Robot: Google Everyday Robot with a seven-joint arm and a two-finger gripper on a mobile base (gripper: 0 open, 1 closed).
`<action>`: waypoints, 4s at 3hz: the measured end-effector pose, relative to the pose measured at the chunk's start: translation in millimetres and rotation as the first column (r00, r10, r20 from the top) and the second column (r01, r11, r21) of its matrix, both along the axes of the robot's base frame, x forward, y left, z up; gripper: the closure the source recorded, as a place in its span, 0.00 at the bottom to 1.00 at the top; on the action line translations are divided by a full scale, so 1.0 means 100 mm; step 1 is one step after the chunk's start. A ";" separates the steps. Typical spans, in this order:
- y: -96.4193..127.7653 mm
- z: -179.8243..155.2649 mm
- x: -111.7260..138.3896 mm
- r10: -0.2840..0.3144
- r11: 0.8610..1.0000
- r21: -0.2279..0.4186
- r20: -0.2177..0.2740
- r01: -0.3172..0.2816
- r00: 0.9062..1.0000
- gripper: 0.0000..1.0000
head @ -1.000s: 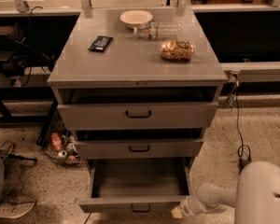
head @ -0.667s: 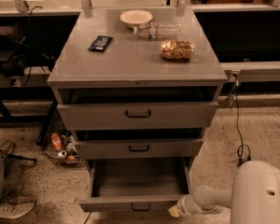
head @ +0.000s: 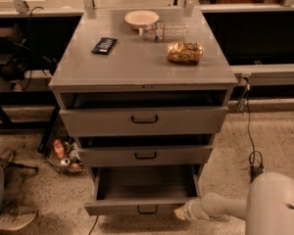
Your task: Close bottom drawer
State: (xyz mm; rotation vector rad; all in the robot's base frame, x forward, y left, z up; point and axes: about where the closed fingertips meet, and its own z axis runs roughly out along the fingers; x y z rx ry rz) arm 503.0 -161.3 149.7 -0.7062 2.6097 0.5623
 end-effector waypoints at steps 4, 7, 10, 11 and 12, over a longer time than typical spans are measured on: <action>0.27 0.31 0.89 -0.023 0.996 0.091 0.245 0.000 0.969 1.00; 0.42 0.47 1.29 -0.029 0.991 0.135 0.335 -0.017 0.942 1.00; 0.23 0.67 1.27 -0.044 0.990 0.138 0.356 -0.006 0.933 1.00; -0.62 0.97 0.84 -0.139 0.990 0.070 0.323 0.123 0.936 1.00; -0.70 0.97 -0.09 -0.130 0.990 0.083 0.217 0.114 0.968 1.00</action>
Offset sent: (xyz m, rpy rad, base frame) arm 0.1369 0.0330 0.0501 0.1228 -0.3937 -0.0481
